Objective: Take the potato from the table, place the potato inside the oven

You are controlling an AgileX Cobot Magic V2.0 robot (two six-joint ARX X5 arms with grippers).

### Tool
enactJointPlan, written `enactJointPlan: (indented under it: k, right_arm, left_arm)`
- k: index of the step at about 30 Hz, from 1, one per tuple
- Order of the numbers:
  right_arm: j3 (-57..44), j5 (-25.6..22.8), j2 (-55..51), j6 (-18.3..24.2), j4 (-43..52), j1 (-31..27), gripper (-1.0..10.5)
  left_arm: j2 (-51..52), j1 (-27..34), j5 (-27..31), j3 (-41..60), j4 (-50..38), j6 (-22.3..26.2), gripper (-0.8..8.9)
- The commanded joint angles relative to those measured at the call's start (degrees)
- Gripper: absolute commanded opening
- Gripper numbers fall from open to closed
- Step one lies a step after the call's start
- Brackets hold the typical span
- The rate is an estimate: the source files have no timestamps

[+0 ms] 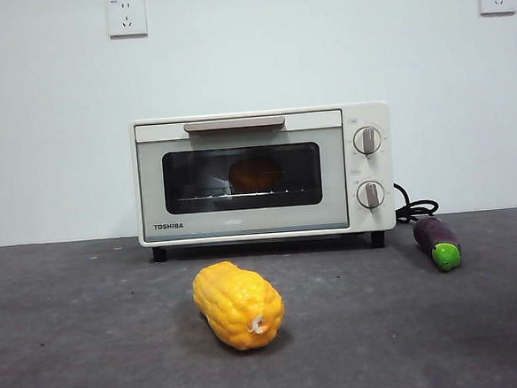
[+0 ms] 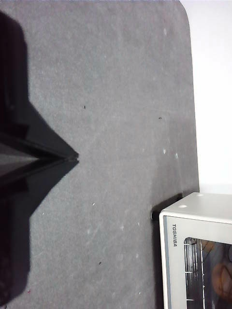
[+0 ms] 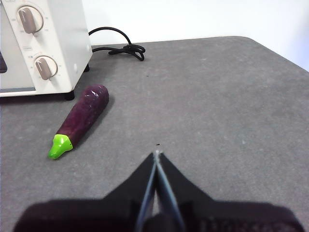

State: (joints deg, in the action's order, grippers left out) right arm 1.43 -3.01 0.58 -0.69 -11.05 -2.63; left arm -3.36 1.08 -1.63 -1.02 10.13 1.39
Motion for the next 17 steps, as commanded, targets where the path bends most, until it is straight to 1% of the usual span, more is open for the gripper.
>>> enactJointPlan:
  k: [1, 17]
  right_arm:
    - [-0.63, 0.0, -0.15, -0.74, 0.48, -0.02, 0.0]
    - [-0.63, -0.02, -0.15, -0.72, 0.52, -0.07, 0.0]
  left_arm:
    - [-0.04, 0.09, 0.13, 0.57, -0.63, -0.28, -0.04]
    - [-0.37, 0.09, 0.13, 0.57, -0.63, -0.28, -0.04]
